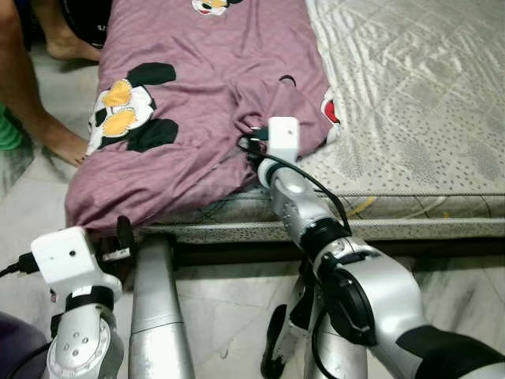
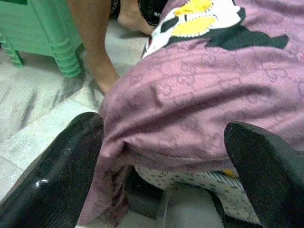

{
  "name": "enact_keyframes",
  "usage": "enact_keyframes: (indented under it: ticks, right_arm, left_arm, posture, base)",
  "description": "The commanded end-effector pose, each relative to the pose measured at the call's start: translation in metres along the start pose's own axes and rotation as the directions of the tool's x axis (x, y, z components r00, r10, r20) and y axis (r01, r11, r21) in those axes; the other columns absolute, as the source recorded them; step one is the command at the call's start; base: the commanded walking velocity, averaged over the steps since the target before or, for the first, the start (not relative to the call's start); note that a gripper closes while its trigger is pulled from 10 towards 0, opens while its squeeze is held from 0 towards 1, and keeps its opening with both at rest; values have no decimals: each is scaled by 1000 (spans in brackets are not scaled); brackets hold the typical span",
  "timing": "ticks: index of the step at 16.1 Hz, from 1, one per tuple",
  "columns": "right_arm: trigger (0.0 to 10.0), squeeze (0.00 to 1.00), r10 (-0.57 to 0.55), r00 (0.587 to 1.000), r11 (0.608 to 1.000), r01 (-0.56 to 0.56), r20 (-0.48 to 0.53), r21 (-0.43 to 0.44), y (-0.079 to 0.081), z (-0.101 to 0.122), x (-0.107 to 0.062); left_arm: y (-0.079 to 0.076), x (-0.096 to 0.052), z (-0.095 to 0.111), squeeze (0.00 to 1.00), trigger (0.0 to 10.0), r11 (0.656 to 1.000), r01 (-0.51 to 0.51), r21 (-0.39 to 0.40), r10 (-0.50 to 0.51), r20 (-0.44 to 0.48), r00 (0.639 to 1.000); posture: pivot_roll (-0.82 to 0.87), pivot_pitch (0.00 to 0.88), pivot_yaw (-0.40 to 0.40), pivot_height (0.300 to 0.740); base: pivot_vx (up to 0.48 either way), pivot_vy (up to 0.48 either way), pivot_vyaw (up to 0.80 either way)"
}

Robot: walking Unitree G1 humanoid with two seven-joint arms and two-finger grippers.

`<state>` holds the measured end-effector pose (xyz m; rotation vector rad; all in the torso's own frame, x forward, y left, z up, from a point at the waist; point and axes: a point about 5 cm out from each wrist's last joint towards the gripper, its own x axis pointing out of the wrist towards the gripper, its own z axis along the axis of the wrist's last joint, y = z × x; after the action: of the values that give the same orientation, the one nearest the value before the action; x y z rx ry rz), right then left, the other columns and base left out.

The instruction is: Clean up the room

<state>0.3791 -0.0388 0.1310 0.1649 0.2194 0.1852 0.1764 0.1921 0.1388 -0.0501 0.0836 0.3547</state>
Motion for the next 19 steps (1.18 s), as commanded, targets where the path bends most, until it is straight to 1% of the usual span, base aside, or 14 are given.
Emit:
enact_keyframes:
  ticks: [1, 4, 6, 7, 8, 9, 10, 11, 13, 14, 16, 17, 18, 19]
  right_arm:
    - [0, 0, -62, 993, 996, 68, -96, 60, -12, -25, -5]
    - [0, 0, -181, 968, 968, 207, -176, 140, -58, -41, -16]
    - [0, 0, -244, 953, 955, 268, -180, 126, -88, -45, -37]
    - [0, 0, -263, 948, 950, 287, -181, 124, -97, -46, -49]
    - [0, 0, -270, 946, 948, 293, -181, 120, -100, -47, -53]
    - [0, 0, -277, 945, 946, 300, -172, 125, -105, -47, -63]
    - [0, 0, -292, 945, 943, 311, -150, 122, -116, -51, -86]
    - [0, 0, -288, 946, 940, 309, -151, 142, -120, -54, -100]
    - [0, 0, -310, 939, 939, 327, -149, 106, -132, -58, -121]
    - [9922, 0, -335, 929, 935, 348, -158, 62, -140, -62, -131]
    - [10000, 0, -366, 912, 928, 373, -186, 4, -147, -63, -146]
    - [10000, 1000, -421, 879, 907, 406, -222, -111, -158, -68, -165]
    - [10000, 1000, -472, 848, 881, 442, -243, -169, -167, -70, -179]
    - [10000, 1000, -500, 832, 865, 465, -240, -190, -175, -71, -185]
  left_arm:
    - [2, 0, -4, 0, 10000, 1000, -19, 4, 19, -17, 1000]
    - [1, 9, -6, 0, 10000, 1000, -16, -12, 16, -10, 1000]
    - [-4, 15, -6, 0, 10000, 1000, 4, -23, -4, -4, 1000]
    - [-6, 17, -7, 0, 10000, 1000, 12, -25, -12, -5, 1000]
    - [-6, 18, -7, 0, 10000, 1000, 15, -25, -15, -5, 1000]
    - [-7, 20, -7, 0, 10000, 999, 22, -27, -22, -4, 1000]
    - [-11, 24, -8, 0, 10000, 999, 42, -32, -42, -1, 999]
    - [-13, 28, -8, 0, 10000, 998, 55, -33, -55, 1, 999]
    - [-18, 36, -8, 0, 10000, 996, 81, -38, -81, 9, 997]
    - [-21, 39, -8, 0, 10000, 995, 93, -41, -93, 9, 996]
    - [-23, 42, -9, 0, 10000, 993, 105, -44, -105, 9, 994]
    - [-26, 46, -10, 0, 10000, 992, 117, -49, -116, 9, 993]
    - [-28, 50, -10, 0, 10000, 991, 126, -53, -125, 12, 992]
    - [-30, 53, -10, 0, 10000, 989, 132, -58, -132, 15, 991]
  posture:
    - [217, 187, -108, 488]
    - [188, 159, -105, 488]
    - [160, 141, -94, 488]
    - [141, 131, -86, 488]
    - [133, 127, -82, 488]
    - [126, 122, -78, 488]
    - [98, 104, -64, 488]
    - [93, 102, -61, 488]
    - [62, 80, -38, 488]
    - [49, 71, -32, 488]
    - [38, 65, -27, 488]
    - [13, 48, -22, 488]
    - [-1, 40, -18, 488]
    - [-17, 29, -14, 488]
  base:
    - [0, 0, 0]
    - [0, 0, 0]
    - [0, 0, 0]
    - [0, 0, 0]
    - [0, 0, 0]
    - [0, 0, 0]
    - [0, 0, 0]
    - [0, 0, 0]
    - [0, 0, 0]
    - [0, 0, 0]
    - [0, 0, 0]
    - [0, 0, 0]
    - [0, 0, 0]
    - [0, 0, 0]
